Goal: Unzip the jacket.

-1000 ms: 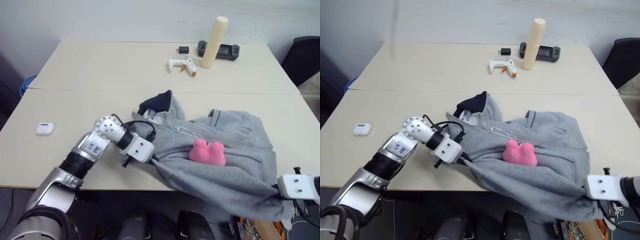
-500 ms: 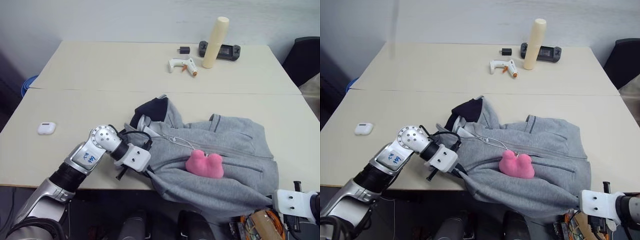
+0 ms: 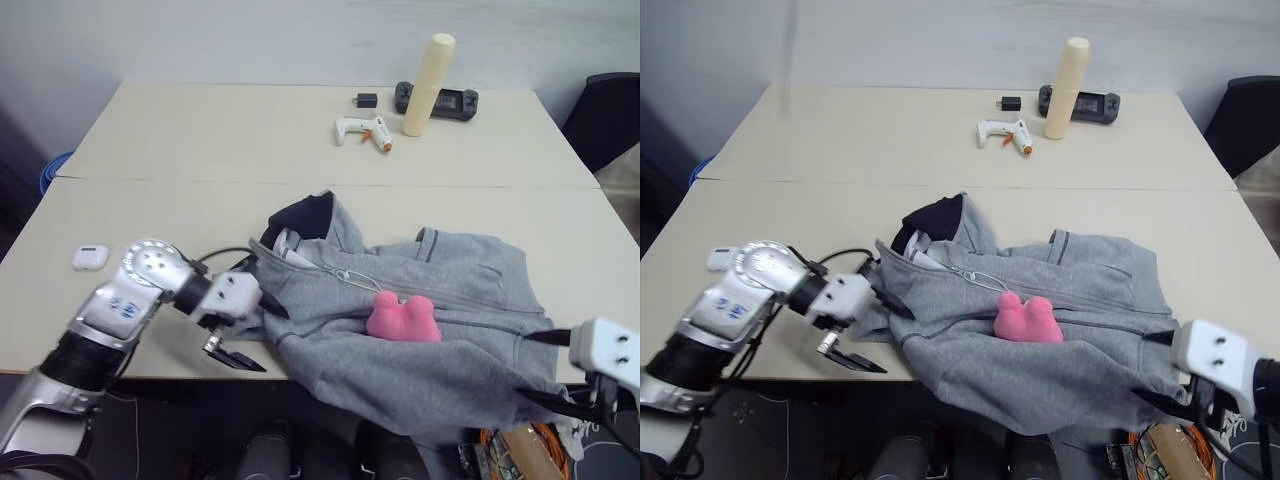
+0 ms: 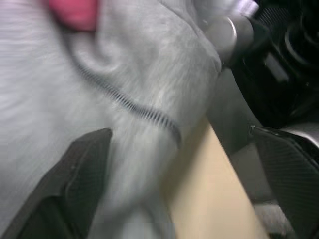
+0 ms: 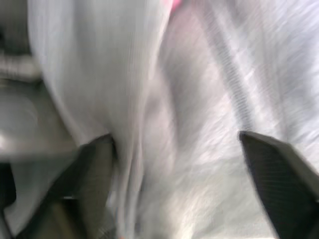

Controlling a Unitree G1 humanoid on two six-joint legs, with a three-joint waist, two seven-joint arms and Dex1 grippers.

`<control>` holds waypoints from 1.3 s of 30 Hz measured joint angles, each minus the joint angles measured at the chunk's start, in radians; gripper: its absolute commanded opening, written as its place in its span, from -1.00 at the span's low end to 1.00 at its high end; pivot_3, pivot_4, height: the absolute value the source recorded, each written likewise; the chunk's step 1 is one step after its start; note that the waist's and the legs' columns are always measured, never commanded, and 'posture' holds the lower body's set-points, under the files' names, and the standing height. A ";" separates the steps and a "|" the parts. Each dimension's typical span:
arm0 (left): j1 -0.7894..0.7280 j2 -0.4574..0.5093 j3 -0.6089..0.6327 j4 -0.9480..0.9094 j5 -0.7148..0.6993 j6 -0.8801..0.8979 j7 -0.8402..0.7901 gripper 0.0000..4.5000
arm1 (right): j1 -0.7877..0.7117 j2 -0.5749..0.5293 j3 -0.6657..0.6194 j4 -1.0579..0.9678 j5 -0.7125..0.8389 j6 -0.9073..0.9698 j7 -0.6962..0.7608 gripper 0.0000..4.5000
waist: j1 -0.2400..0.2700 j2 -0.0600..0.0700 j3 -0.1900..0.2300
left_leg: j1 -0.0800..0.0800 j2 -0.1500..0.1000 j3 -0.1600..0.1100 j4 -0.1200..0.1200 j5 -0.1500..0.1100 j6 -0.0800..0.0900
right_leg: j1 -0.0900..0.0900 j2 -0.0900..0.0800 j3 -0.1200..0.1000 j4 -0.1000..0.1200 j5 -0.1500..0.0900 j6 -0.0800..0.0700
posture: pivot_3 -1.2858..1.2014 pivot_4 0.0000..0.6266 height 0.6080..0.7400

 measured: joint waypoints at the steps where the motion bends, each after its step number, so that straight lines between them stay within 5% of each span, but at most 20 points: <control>1: -0.006 0.020 0.024 -0.012 -0.049 0.051 0.000 1.00 | -0.037 -0.001 -0.018 -0.015 0.073 0.063 -0.013 0.99 | 0.002 0.000 0.000 | 0.000 0.000 -0.001 0.000 0.000 0.000 | 0.000 0.000 0.000 0.000 0.000 0.000 | 0.03 -0.52 1.00; 7: -0.229 -0.021 0.082 0.028 -0.215 0.276 0.003 1.00 | -0.291 0.002 0.065 -0.042 0.396 0.364 -0.242 0.99 | 0.006 -0.001 0.000 | 0.000 -0.004 -0.011 0.000 0.000 0.000 | 0.006 0.000 0.001 -0.005 0.000 0.000 | 0.03 -0.52 1.00; 14: -0.376 -0.216 -0.013 0.201 -0.081 0.192 0.024 1.00 | -0.390 0.119 0.302 -0.015 0.507 0.500 -0.456 0.99 | 0.003 -0.001 0.000 | -0.003 -0.005 -0.008 -0.001 0.003 0.001 | 0.005 0.011 -0.001 -0.002 0.000 0.001 | 0.03 -0.52 1.00; 20: -0.423 -0.283 -0.040 0.268 -0.005 0.102 0.014 1.00 | -0.390 0.210 0.414 -0.009 0.576 0.537 -0.511 0.99 | 0.001 -0.001 0.001 | -0.003 -0.004 -0.003 0.000 0.004 0.002 | 0.002 0.012 0.003 0.000 0.002 0.004 | 0.03 -0.52 1.00; 23: -0.438 -0.316 -0.042 0.303 0.024 0.061 0.005 1.00 | -0.430 0.269 0.497 -0.008 0.570 0.536 -0.554 0.74 | 0.001 -0.002 0.001 | -0.003 -0.004 -0.003 0.000 0.004 0.002 | 0.000 0.012 0.007 0.001 0.002 0.003 | 0.03 -0.52 1.00; 34: -0.483 -0.383 -0.080 0.470 0.157 -0.126 0.002 1.00 | -0.409 0.267 0.494 -0.015 0.545 0.513 -0.602 -0.92 | 0.005 -0.001 0.001 | -0.004 -0.004 -0.001 0.000 0.003 0.003 | -0.001 0.011 0.009 0.001 0.002 0.003 | 0.03 -0.52 1.00; 39: -0.498 -0.465 -0.143 0.626 0.257 -0.255 0.006 1.00 | -0.382 0.228 0.354 -0.057 0.659 0.515 -0.608 -0.98 | 0.005 -0.002 0.001 | -0.004 -0.004 -0.001 0.000 0.003 0.004 | -0.001 0.011 0.010 0.001 0.002 0.004 | 0.03 -0.52 1.00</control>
